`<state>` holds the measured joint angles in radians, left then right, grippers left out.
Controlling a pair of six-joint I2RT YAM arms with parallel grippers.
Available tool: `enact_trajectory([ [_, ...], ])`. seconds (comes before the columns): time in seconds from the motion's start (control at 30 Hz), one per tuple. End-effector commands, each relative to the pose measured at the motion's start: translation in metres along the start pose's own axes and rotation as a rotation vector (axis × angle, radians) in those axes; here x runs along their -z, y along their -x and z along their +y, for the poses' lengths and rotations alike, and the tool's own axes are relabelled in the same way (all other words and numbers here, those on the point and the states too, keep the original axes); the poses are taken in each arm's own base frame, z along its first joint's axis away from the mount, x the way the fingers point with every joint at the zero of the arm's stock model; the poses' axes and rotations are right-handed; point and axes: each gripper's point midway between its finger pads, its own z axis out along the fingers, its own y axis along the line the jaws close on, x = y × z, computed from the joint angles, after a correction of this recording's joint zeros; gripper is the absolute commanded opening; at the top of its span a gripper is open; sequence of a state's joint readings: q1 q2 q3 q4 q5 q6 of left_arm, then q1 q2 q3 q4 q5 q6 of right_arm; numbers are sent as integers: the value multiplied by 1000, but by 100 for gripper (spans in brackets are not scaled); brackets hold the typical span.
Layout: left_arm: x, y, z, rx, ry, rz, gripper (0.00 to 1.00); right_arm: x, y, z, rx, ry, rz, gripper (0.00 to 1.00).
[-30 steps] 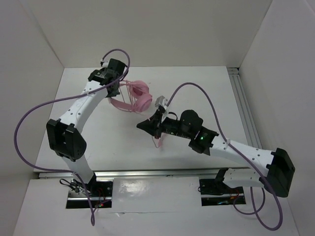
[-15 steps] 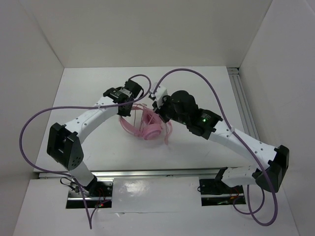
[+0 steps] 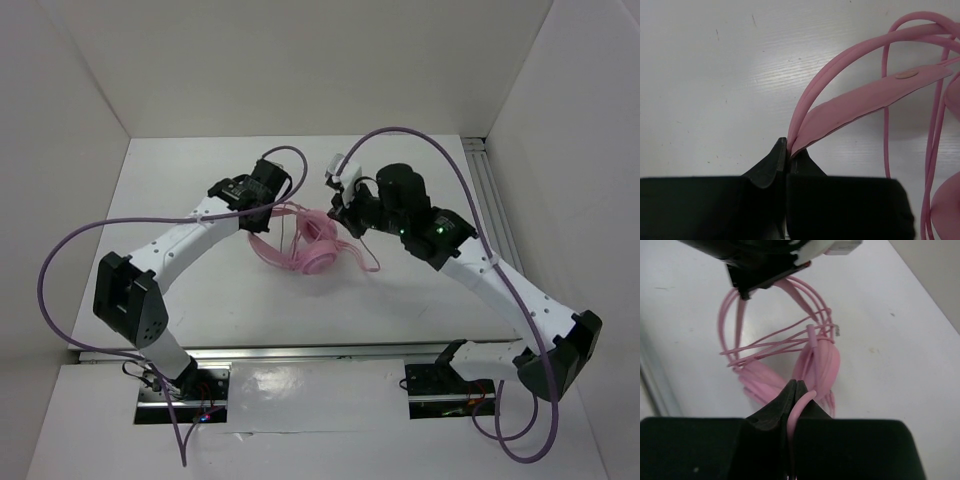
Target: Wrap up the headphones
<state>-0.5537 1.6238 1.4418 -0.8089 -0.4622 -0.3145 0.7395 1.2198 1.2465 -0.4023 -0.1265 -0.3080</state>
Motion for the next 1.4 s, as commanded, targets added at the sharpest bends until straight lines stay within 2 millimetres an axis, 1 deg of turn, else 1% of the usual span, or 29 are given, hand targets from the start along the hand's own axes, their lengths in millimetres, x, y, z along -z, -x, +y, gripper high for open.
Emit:
enact_trajectory([
  [0.0, -2, 8, 17, 1, 44, -2, 0, 43, 73, 25, 40, 251, -230, 0],
  [0.03, -2, 8, 15, -2, 35, 6, 0, 35, 67, 31, 36, 297, -198, 0],
  [0.07, -6, 6, 12, -7, 26, 20, 0, 38, 63, 38, 32, 344, -164, 0],
  [0.1, -5, 9, 10, -3, 15, 14, 0, 34, 58, 39, 35, 353, -136, 0],
  [0.13, -6, 9, 12, 5, 11, 18, 0, 22, 47, 36, 27, 350, -86, 0],
  [0.17, -5, 8, 10, 5, 0, 20, 0, 21, 42, 39, 12, 371, -52, 0],
  [0.23, -6, 8, 11, 12, -5, 24, 0, 12, 34, 46, 14, 428, -21, 0],
  [0.3, 1, 16, 10, 38, -51, -1, 0, 14, 35, 50, 5, 471, -27, 0],
  [0.37, 5, 17, 10, 46, -87, -13, 0, 2, 28, 37, -12, 387, 7, 0],
  [0.4, 9, 18, 9, 50, -98, -23, 0, -12, 20, 14, -9, 231, 34, 0],
  [0.43, 16, 18, 11, 56, -110, -37, 0, -12, 20, 2, -34, 134, 29, 0],
  [0.47, 18, 15, 12, 46, -110, -36, 0, -5, 27, -11, -26, 39, -3, 0],
  [0.5, 27, 15, 11, 53, -141, -52, 0, -7, 27, -33, -33, -114, -30, 0],
  [0.57, 34, 10, 5, 36, -184, -57, 0, 7, 41, -49, -29, -216, -108, 0],
  [0.6, 36, 7, 2, 27, -190, -58, 0, 12, 43, -60, -32, -279, -126, 0],
  [0.63, 40, 6, -7, -4, -212, -61, 0, 12, 51, -66, -33, -316, -167, 0],
  [0.73, 46, 3, -15, -38, -236, -63, 0, 13, 61, -78, -39, -370, -189, 0],
  [0.8, 47, -2, -22, -50, -265, -52, 0, 6, 57, -85, -33, -404, -169, 0],
  [0.87, 50, -7, -39, -103, -316, -42, 0, 8, 67, -94, -31, -447, -196, 0],
  [0.97, 59, -15, -66, -167, -396, -33, 0, 0, 61, -110, -34, -529, -190, 0],
  [1.0, 60, -16, -72, -183, -404, -26, 0, -5, 55, -115, -38, -546, -179, 0],
  [1.03, 65, -16, -76, -195, -413, -31, 0, -11, 54, -112, -33, -519, -177, 0],
  [1.1, 74, -16, -87, -232, -445, -46, 0, -16, 48, -120, -35, -521, -168, 1],
  [1.13, 85, -12, -91, -233, -475, -72, 0, -28, 42, -114, -29, -479, -157, 1],
  [1.17, 96, -15, -100, -250, -518, -81, 0, -32, 38, -116, -39, -466, -151, 1],
  [1.23, 125, -1, -101, -246, -562, -161, 0, -42, 27, -116, -39, -425, -132, 1],
  [1.27, 134, 0, -101, -251, -572, -174, 0, -54, 16, -106, -55, -369, -121, 1],
  [1.3, 147, 3, -98, -249, -587, -205, 0, -54, 11, -110, -70, -366, -123, 1],
  [1.37, 168, 16, -92, -222, -603, -258, 0, -66, 4, -95, -92, -255, -148, 3],
])
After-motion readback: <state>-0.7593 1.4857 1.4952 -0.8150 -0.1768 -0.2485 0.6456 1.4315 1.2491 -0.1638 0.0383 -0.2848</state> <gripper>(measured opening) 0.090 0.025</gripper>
